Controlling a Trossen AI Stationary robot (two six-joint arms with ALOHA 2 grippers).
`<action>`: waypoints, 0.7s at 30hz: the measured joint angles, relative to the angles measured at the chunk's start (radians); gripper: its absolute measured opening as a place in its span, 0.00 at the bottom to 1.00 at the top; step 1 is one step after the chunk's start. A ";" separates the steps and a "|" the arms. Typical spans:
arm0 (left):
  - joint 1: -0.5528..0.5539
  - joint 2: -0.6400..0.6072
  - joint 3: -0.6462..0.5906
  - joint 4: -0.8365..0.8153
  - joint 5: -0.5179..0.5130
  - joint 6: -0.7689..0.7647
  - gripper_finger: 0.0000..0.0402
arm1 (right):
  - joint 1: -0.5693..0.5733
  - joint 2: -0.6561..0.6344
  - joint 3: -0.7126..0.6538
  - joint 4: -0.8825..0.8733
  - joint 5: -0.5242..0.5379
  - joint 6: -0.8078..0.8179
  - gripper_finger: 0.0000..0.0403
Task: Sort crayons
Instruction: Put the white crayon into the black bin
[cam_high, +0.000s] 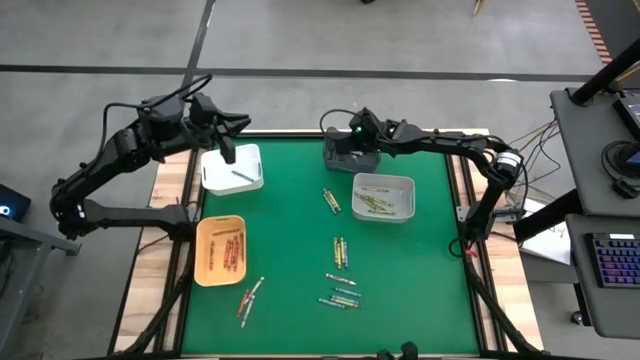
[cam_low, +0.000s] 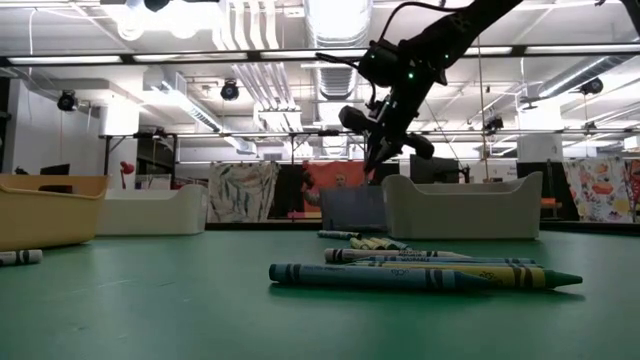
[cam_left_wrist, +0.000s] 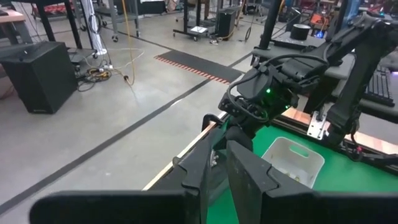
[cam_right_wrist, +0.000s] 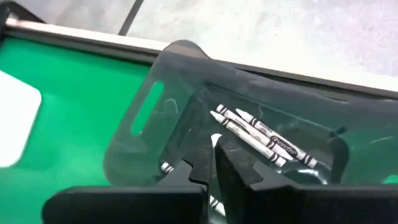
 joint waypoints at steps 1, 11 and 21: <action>0.000 0.000 0.001 0.000 0.000 0.003 0.09 | 0.000 0.000 0.003 0.000 0.000 0.020 0.04; 0.000 0.008 0.003 0.002 0.000 0.005 0.09 | 0.000 0.000 0.024 -0.003 -0.003 0.113 0.24; 0.000 0.007 0.003 -0.036 -0.001 0.018 0.09 | 0.004 0.000 0.146 -0.003 -0.329 0.053 0.32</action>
